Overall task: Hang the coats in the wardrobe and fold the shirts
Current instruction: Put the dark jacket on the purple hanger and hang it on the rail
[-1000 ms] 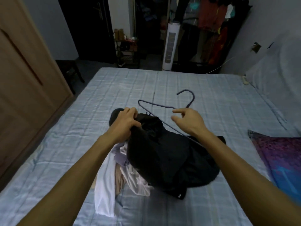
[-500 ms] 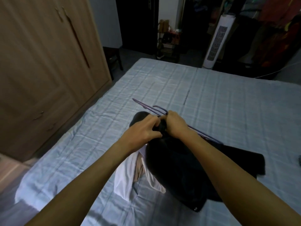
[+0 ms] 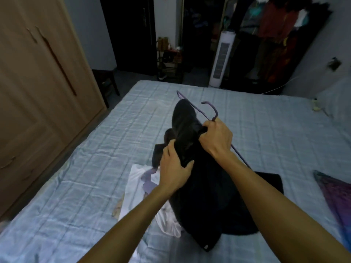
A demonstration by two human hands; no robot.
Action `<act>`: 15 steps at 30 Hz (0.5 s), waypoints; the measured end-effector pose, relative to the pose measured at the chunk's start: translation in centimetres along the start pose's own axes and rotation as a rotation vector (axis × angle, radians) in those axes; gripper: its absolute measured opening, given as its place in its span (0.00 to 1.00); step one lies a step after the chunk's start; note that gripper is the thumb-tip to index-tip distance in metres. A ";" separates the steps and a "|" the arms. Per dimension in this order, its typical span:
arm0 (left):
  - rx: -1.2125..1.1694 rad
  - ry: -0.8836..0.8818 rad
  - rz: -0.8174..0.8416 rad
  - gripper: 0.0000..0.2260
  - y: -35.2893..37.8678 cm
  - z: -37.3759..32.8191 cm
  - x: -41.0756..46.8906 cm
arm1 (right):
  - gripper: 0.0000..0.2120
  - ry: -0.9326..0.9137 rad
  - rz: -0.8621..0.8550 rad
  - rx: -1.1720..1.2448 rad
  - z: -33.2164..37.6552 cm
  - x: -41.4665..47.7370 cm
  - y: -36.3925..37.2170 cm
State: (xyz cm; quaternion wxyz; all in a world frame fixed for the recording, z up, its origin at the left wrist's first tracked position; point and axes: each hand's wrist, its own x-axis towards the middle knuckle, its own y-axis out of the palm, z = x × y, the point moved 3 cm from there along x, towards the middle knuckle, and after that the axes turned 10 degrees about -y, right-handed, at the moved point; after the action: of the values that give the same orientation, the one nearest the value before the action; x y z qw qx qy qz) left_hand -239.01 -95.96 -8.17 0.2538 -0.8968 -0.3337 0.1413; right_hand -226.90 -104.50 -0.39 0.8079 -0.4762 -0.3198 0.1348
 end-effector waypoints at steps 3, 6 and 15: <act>-0.075 -0.038 -0.050 0.22 0.9 -1.2 0.5 | 0.07 0.015 -0.066 -0.035 -1.7 -0.5 -2.1; -0.003 0.110 -0.093 0.16 -0.9 -3.7 2.1 | 0.09 0.064 -0.152 -0.043 -3.8 -0.9 -4.7; 0.147 0.554 -0.311 0.17 -6.9 -18.5 5.7 | 0.13 0.087 -0.427 -0.073 -4.6 2.3 -17.0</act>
State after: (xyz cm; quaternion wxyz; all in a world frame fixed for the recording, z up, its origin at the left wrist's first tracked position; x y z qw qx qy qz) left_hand -230.63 -94.33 10.54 0.4176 -0.8187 -0.3739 -0.1249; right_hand -223.66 -115.04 13.48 0.8133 -0.4321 -0.3830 -0.0715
